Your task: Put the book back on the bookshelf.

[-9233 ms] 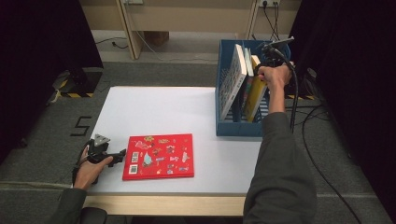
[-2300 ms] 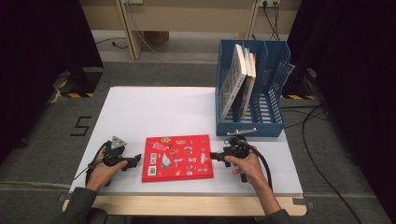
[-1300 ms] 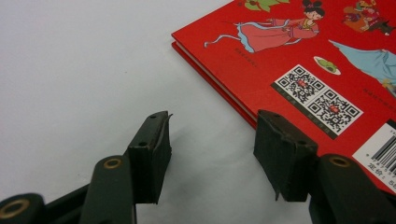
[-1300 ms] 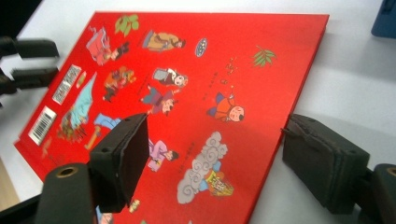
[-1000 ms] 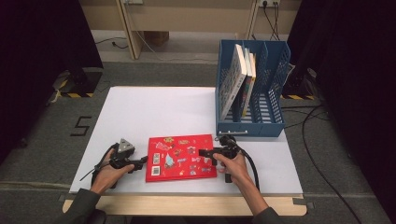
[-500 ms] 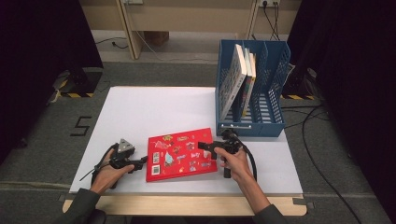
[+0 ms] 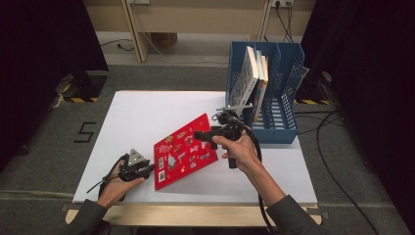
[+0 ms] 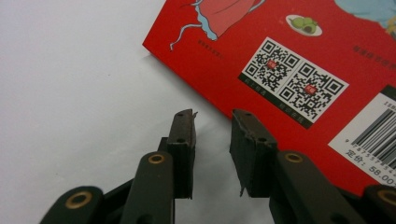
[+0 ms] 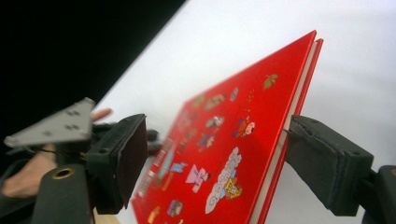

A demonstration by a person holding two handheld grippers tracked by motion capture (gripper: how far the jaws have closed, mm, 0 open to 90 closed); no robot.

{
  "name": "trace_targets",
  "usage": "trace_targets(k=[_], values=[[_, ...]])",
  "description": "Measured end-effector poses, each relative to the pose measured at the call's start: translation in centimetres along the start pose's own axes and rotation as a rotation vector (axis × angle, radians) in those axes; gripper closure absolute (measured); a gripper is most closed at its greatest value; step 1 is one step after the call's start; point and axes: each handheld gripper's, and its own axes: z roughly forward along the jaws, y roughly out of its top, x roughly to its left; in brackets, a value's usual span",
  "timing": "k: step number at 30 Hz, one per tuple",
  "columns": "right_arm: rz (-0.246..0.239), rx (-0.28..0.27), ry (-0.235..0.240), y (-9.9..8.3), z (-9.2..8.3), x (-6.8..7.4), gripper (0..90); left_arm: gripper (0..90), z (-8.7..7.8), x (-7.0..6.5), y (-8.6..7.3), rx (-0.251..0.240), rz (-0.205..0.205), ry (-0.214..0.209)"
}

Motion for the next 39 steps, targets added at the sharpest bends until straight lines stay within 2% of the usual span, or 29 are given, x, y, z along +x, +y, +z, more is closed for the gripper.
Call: trace_targets(k=[8, 10, 13, 21, 27, 32, 35, 39], values=[[-0.066, -0.034, 0.103, 2.9, -0.4, 4.2, 28.9, 69.9, 0.1, -0.2, 0.0, -0.012, -0.021, 0.010], [-0.073, -0.028, 0.101, 3.2, -0.4, 4.6, 29.2, 69.8, 0.1, -0.2, 0.0, -0.013, -0.022, 0.008], [-0.078, -0.019, 0.101, 3.5, -0.4, 4.9, 29.1, 69.5, 0.2, -0.2, 0.1, -0.012, -0.027, 0.001], [-0.077, -0.026, 0.150, 4.0, -0.8, 5.3, 29.2, 71.5, 0.8, -1.1, 0.6, -0.015, -0.027, 0.018], [-0.099, -0.040, 0.183, 4.5, -0.6, 6.5, 29.5, 69.4, 1.1, -1.3, 0.8, -0.021, -0.051, 0.018], [-0.102, -0.043, 0.204, 4.7, -0.4, 6.8, 30.6, 52.8, 1.2, -0.6, 0.8, -0.020, -0.074, 0.033], [-0.089, -0.052, 0.226, 4.7, -0.3, 6.6, 31.1, 49.1, 1.2, -0.5, 0.7, -0.026, -0.079, 0.039], [-0.091, -0.048, 0.219, 4.7, -0.4, 6.5, 31.1, 44.8, 1.2, -0.4, 0.7, -0.022, -0.077, 0.044]])
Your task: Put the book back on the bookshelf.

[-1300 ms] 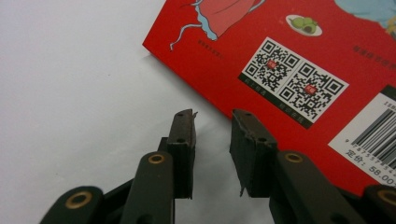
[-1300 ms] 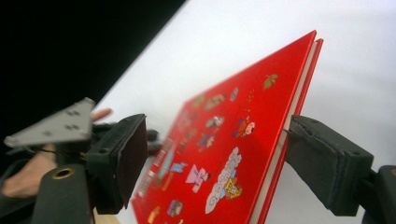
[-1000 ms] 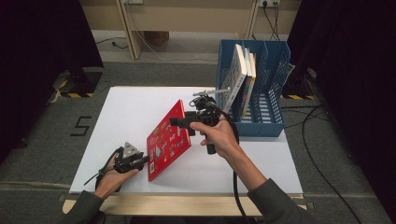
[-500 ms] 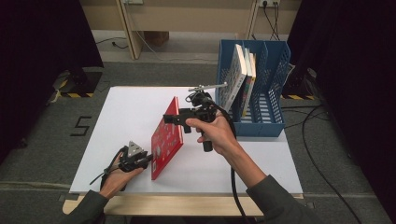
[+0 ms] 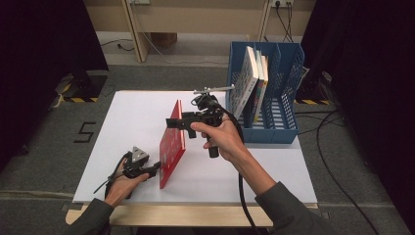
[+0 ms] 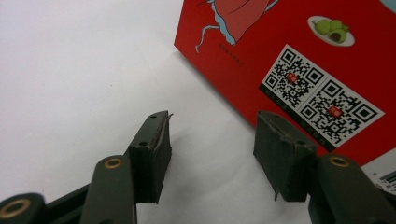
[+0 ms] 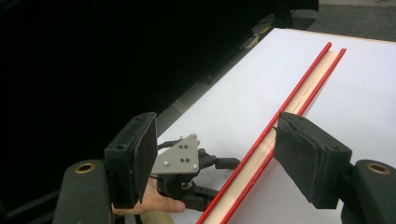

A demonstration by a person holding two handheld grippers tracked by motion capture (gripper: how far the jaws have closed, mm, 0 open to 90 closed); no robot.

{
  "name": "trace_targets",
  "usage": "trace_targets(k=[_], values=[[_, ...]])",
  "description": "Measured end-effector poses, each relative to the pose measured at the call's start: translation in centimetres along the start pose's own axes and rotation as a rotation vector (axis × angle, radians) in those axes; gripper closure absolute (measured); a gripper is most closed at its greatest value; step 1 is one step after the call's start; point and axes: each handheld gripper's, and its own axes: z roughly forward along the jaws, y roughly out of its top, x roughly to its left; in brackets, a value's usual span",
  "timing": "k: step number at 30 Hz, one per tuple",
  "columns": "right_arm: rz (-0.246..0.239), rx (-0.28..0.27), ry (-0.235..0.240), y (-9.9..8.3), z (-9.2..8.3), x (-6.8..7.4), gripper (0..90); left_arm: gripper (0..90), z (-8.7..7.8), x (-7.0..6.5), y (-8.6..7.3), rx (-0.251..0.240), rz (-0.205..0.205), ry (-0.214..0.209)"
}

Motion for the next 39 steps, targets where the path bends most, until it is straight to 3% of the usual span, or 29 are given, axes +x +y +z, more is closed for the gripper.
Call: trace_targets(k=[4, 8, 11, 16, 27, 36, 39], values=[[-0.029, -0.002, -0.002, 0.0, 0.2, 0.3, 31.0, 43.8, 0.0, 0.0, 0.0, -0.002, -0.007, 0.004], [-0.006, -0.016, 0.028, 0.2, 0.5, 0.2, 32.7, 45.5, 0.0, -0.2, 0.0, 0.000, -0.002, 0.003], [0.002, -0.027, 0.050, 0.4, 0.8, 0.2, 33.0, 51.6, 0.0, -0.4, 0.0, -0.005, -0.007, -0.009], [0.011, -0.030, 0.085, 0.6, 1.0, 0.2, 33.2, 51.9, 0.2, -0.5, 0.1, -0.008, -0.002, -0.014], [0.016, -0.034, 0.110, 0.8, 0.9, 0.4, 34.9, 53.0, 0.8, -1.7, 0.7, -0.023, 0.030, -0.027], [0.022, -0.032, 0.116, 1.0, 0.9, 0.3, 35.9, 43.8, 0.8, -1.7, 0.7, -0.026, 0.029, -0.029], [0.022, 0.018, 0.084, 0.8, 1.7, 0.2, 30.6, 39.4, 0.7, -1.8, 0.7, -0.031, 0.036, -0.028]])
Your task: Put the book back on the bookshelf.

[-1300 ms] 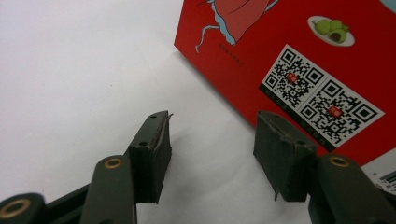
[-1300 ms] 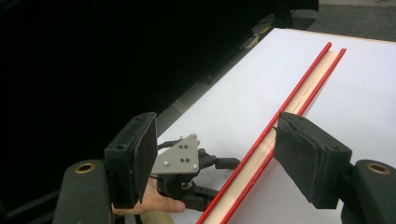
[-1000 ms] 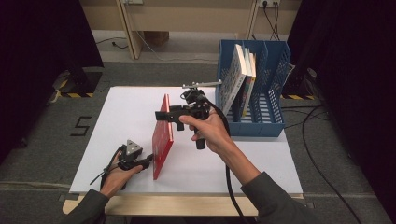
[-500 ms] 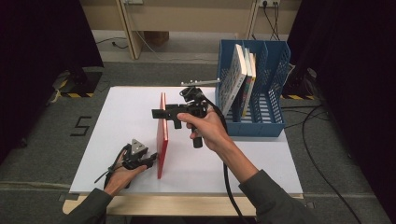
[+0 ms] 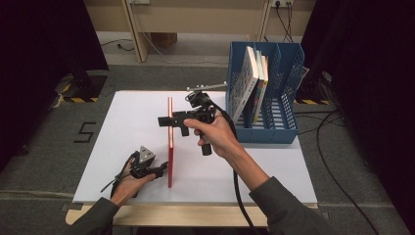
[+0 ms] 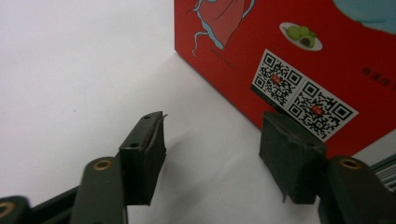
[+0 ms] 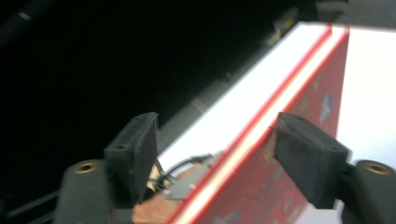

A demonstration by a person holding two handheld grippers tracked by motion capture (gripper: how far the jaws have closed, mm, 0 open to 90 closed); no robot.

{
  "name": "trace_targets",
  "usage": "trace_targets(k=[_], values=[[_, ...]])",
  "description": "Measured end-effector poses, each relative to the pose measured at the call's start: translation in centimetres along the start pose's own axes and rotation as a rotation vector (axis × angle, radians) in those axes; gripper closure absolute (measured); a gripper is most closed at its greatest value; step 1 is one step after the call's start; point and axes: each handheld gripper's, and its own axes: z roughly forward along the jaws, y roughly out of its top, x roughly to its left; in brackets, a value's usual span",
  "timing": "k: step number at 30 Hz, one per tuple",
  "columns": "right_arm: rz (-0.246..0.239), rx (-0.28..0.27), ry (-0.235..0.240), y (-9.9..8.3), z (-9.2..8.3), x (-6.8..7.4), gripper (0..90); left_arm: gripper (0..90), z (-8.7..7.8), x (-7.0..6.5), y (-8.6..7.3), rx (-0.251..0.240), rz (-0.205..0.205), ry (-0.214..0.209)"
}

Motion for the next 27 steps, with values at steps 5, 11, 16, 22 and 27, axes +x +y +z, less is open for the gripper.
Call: trace_targets(k=[5, 11, 16, 22, 27], values=[[0.018, 0.065, -0.003, -0.7, 1.2, -0.8, 32.2, 38.9, 0.0, -0.1, 0.0, -0.003, 0.010, -0.001], [-0.002, 0.123, -0.042, -0.2, 0.9, -0.4, 32.2, 39.0, -0.2, -0.6, 0.0, -0.015, 0.019, -0.019], [-0.010, 0.147, -0.072, -0.1, 0.6, -0.3, 32.2, 39.1, -0.5, -1.3, 0.0, -0.026, 0.036, -0.033], [-0.043, 0.192, -0.121, -0.1, 0.2, -0.6, 39.6, 39.1, -0.6, -2.6, 0.1, -0.032, 0.068, -0.071], [-0.162, 0.260, -0.224, 0.2, -0.3, -0.2, 48.3, 30.7, -0.5, -2.6, 0.1, -0.034, 0.057, -0.094]])
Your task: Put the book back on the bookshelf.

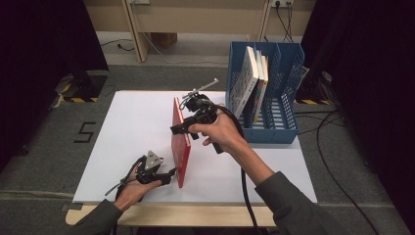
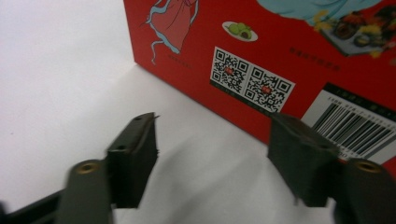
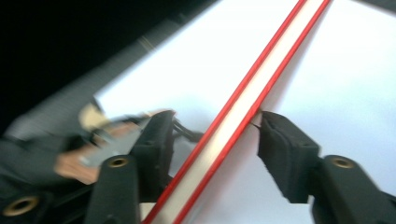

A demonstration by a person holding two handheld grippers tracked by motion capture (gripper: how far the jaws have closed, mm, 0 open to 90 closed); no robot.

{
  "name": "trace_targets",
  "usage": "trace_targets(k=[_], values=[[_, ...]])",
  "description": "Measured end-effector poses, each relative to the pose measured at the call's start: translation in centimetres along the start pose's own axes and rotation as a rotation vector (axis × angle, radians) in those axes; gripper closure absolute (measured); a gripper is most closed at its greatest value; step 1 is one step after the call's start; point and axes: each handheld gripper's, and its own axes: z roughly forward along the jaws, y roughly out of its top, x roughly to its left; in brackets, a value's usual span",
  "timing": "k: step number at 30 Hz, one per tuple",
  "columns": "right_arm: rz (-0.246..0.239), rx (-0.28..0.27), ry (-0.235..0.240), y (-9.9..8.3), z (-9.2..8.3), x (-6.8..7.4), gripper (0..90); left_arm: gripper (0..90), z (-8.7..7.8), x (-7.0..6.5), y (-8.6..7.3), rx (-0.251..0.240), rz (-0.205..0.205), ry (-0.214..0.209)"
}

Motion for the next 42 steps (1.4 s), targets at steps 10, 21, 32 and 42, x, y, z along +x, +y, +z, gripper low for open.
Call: trace_targets(k=[10, 21, 32, 42], values=[[-0.087, 0.031, -0.068, -0.6, -0.9, -1.2, 72.2, 15.3, -1.4, 2.4, 0.3, -0.084, -0.108, -0.013], [-0.113, 0.023, -0.016, -1.6, -2.2, -1.1, 75.1, 15.0, -2.4, 7.2, -0.7, -0.100, -0.320, 0.047], [-0.140, 0.028, -0.044, -2.8, -5.3, -1.1, 79.4, 15.1, -2.1, 7.5, -0.9, -0.083, -0.342, 0.036], [-0.048, 0.038, -0.120, -4.8, -8.1, -3.5, 79.1, 15.1, -1.8, 7.3, -0.8, -0.066, -0.334, 0.028]])
